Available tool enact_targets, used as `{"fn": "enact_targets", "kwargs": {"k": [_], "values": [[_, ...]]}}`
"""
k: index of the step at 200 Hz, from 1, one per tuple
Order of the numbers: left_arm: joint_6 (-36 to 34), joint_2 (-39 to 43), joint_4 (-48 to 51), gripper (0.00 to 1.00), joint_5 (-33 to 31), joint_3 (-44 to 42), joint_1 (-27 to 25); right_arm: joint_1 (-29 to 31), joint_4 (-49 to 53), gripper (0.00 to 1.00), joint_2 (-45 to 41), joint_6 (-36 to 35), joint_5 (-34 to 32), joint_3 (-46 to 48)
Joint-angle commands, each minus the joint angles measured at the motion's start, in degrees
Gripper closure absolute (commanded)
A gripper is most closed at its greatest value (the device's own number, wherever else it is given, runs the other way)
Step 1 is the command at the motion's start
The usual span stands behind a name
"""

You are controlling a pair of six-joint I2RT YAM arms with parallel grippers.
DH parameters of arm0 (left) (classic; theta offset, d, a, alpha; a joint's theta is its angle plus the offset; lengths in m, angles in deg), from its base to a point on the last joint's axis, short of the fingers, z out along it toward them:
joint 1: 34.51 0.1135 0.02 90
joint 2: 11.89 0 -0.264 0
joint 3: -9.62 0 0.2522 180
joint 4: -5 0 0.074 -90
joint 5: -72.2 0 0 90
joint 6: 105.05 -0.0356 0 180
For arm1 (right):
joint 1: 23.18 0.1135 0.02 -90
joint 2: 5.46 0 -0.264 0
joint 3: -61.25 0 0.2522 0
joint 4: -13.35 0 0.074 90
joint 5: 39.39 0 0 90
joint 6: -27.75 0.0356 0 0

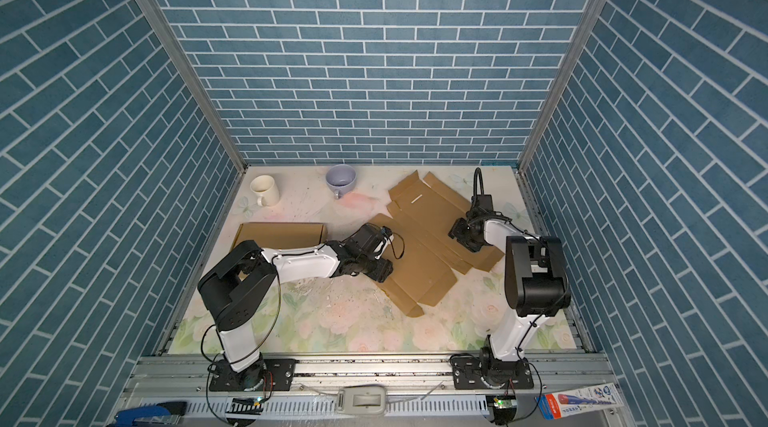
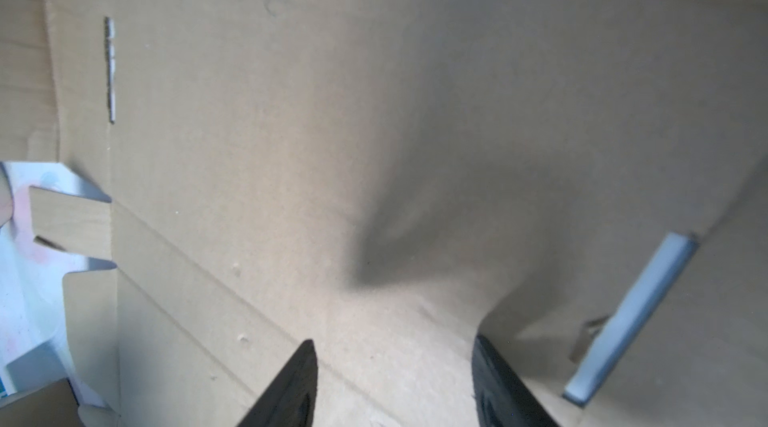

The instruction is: Fold the paper box

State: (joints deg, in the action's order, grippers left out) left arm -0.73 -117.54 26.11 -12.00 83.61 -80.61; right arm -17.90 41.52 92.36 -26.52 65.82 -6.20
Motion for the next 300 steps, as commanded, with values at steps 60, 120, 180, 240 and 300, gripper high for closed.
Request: {"fn": "enact_targets", "kwargs": {"k": [60, 120, 180, 240, 300], "values": [[-5.35, -3.26, 7.92, 0.31, -3.34, 7.77, 7.19, 11.8, 15.1, 0.39, -19.54, 3.32, 6.89, 14.21], [-1.17, 1.4, 11.18, 0.31, -7.72, 11.92, 5.02, -6.44, 22.07, 0.32, -23.75, -9.15, 2.65, 0.52], [6.01, -6.54, 5.85, 0.32, -4.24, 19.32, -4.92, -14.97, 14.48, 0.23, -5.83, -10.6, -1.98, -10.61], [4.9, -9.14, 4.05, 0.31, -4.73, 16.45, -3.67, -15.11, 13.73, 0.15, 6.07, -12.85, 3.44, -15.53], [5.02, -9.29, 1.94, 0.31, -4.66, 12.44, -2.41, -14.95, 13.75, 0.3, 6.83, -13.58, 9.87, -11.71]]}}
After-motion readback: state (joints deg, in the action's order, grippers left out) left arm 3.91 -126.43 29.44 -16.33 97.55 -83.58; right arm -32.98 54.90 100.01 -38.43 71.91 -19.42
